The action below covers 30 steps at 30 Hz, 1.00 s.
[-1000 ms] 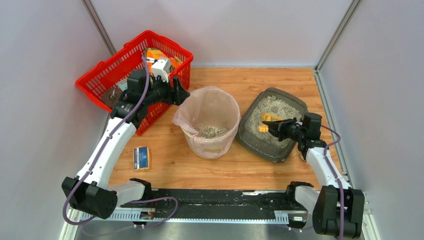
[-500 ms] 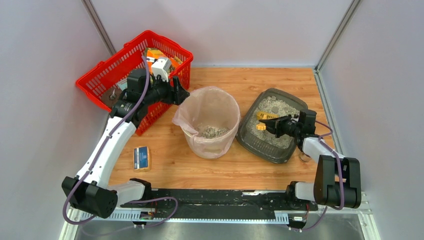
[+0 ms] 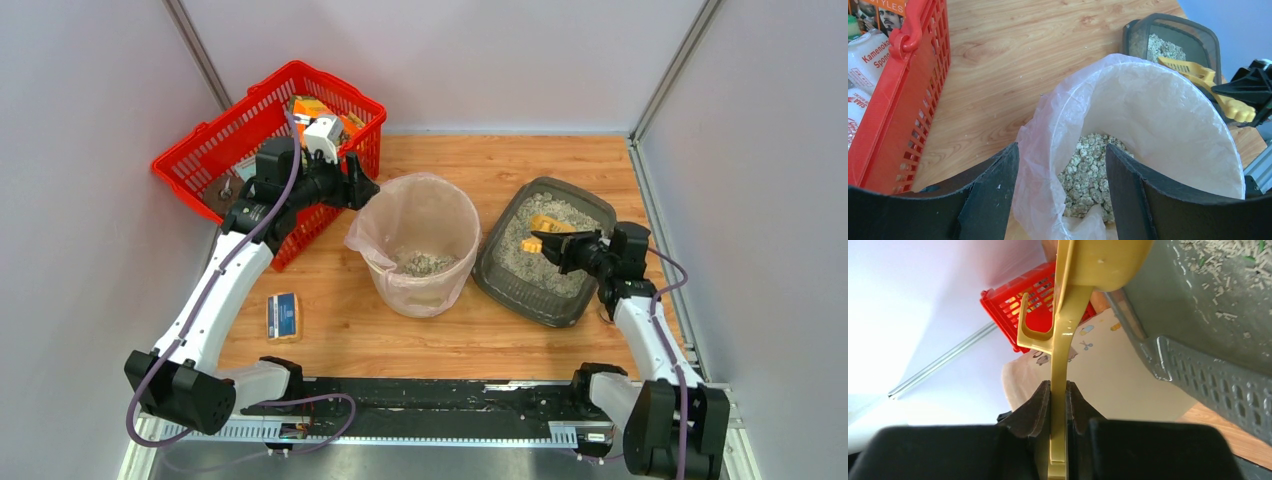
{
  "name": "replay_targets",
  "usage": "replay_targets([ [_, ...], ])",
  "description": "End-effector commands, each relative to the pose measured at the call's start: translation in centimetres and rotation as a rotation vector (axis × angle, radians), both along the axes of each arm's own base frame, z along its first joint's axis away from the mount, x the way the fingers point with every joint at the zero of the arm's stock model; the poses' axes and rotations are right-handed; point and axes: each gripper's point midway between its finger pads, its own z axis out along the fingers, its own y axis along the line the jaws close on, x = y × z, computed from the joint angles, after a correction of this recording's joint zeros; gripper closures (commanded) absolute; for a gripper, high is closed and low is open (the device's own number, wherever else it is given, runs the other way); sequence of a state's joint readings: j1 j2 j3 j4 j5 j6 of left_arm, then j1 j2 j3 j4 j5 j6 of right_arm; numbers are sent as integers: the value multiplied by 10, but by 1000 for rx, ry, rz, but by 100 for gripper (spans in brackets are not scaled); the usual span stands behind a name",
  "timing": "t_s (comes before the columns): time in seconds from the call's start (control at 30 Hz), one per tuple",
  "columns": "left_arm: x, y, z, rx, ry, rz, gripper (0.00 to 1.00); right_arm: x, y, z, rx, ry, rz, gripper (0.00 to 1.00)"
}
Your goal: Clean the litter box
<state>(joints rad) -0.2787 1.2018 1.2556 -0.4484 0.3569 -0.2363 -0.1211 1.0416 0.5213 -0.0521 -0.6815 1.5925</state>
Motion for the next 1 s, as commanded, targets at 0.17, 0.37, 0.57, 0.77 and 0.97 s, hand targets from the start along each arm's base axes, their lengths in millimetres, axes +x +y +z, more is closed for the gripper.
replay_targets([
  [0.17, 1, 0, 26, -28, -57, -4, 28, -12, -17, 23, 50, 19, -193, 100],
  [0.37, 1, 0, 24, -28, -52, 0, 28, -5, -4, 29, 78, 12, -150, 100],
  [0.57, 3, 1, 23, -24, -47, 11, 28, 7, 11, 22, 129, 26, -117, 100],
  [0.77, 4, 1, 21, -22, -36, 13, 28, 17, 21, 26, 144, 28, -120, 100],
  [0.97, 4, 3, 22, -20, -38, 20, 28, 27, 27, 19, 131, 56, -108, 100],
])
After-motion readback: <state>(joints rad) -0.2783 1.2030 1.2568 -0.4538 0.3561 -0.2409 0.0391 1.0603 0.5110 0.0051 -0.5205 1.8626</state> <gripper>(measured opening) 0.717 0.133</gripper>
